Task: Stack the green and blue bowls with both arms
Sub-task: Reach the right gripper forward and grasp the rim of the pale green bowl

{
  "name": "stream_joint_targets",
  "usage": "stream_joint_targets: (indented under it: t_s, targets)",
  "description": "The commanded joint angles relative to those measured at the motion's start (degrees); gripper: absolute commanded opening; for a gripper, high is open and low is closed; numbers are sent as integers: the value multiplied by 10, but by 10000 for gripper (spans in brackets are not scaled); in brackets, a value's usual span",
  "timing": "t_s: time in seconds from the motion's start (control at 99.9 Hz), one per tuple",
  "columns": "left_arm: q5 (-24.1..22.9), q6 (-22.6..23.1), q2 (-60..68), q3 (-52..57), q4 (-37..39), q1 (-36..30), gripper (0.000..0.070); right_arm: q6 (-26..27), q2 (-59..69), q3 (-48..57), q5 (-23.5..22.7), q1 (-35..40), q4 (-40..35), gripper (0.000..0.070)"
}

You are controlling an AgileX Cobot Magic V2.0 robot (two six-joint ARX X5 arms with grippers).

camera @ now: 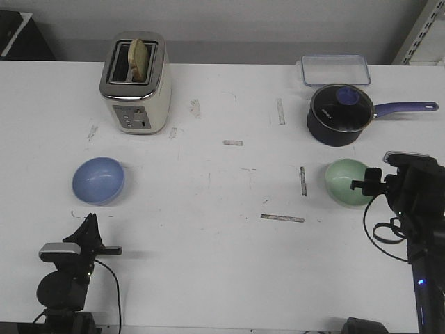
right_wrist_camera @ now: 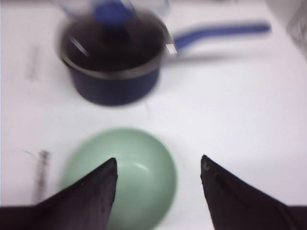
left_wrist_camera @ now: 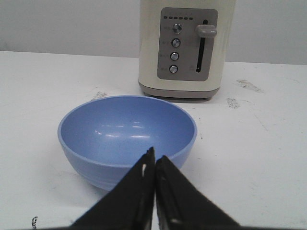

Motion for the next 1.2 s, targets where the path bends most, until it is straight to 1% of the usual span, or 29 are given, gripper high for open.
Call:
stream_joint_targets:
  t_s: [0.0, 0.17, 0.391, 0.471, 0.521, 0.571, 0.581, 0.651, 0.681, 0.691, 0.941, 1.001, 1.081, 1.192]
  targets:
    - [-1, 1, -1, -12, 7, 0, 2, -18, 30, 8, -14, -19, -2, 382]
    - [-1, 1, -1, -12, 7, 0, 2, -28, 119, 8, -66, -63, -9, 381]
    - [-1, 1, -1, -12, 7, 0, 2, -42, 220, 8, -68, -73, 3, 380]
    - [-1, 1, -1, -12, 7, 0, 2, -42, 244, 8, -68, -73, 9, 364]
    - [-1, 1, -1, -12, 7, 0, 2, -42, 255, 8, -68, -73, 12, 305]
    - [-1, 1, -1, -12, 7, 0, 2, -42, 261, 8, -68, -73, 16, 212]
    - [-1, 1, -1, -12, 7, 0, 2, -42, 261, 8, -68, -73, 17, 179]
    - [-1, 1, -1, -12, 7, 0, 2, -42, 263, 8, -68, -73, 24, 51]
    - [-1, 0, -1, -12, 7, 0, 2, -42, 263, 8, -68, -73, 26, 5]
    - [-1, 0, -1, -12, 7, 0, 2, -42, 263, 8, -68, -73, 28, 0]
    - [-1, 0, -1, -12, 12, 0, 2, -40, 238, 18, -71, -72, 31, 0]
    - [-1, 0, -1, -12, 11, 0, 2, -35, 219, 27, -86, -72, 30, 0]
    - [-1, 0, -1, -12, 11, 0, 2, -21, 189, 41, -118, -65, 27, 0]
    - [-1, 0, -1, -12, 11, 0, 2, -4, 141, 57, -162, -39, 18, 0]
